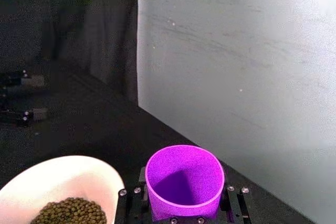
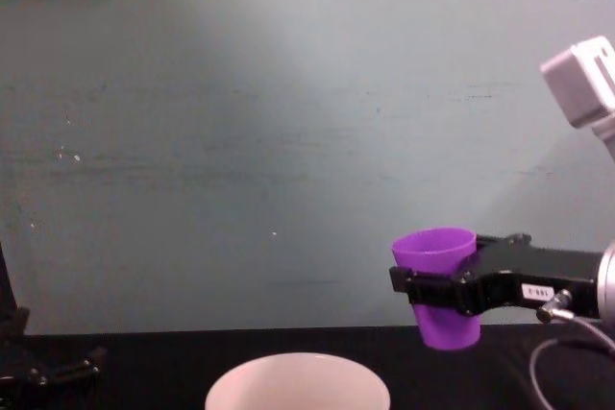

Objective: Pick up the cup and pour the mung beans from the cup into the bowl.

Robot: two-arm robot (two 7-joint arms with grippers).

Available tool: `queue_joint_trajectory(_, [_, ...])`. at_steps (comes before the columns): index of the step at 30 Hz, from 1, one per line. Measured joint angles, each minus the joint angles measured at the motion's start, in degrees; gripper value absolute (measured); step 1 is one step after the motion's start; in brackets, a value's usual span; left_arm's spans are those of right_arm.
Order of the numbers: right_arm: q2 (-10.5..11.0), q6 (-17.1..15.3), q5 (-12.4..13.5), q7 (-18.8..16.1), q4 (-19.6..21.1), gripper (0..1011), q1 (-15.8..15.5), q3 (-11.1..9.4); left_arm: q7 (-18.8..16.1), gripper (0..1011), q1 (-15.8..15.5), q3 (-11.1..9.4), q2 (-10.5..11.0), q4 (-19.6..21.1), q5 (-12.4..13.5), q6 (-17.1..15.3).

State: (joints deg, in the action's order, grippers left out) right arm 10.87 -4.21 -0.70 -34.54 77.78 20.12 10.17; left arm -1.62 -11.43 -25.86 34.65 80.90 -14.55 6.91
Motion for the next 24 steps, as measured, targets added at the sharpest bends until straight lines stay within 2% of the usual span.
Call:
queue_joint_trajectory(9, [-0.1,3.4,4.7,-3.3,-7.9,729,2.5,0.1,0.0,1000,0.0,0.0,0.0,0.0,0.0,0.0])
queue_joint_trajectory(17, [-0.2,6.5,7.6,-4.9,-14.1,729,4.2,0.5,0.0,1000,0.0,0.0,0.0,0.0,0.0,0.0])
queue_joint_trajectory(24, [-0.2,9.4,8.9,-5.8,-18.0,729,5.3,1.2,0.0,1000,0.0,0.0,0.0,0.0,0.0,0.0])
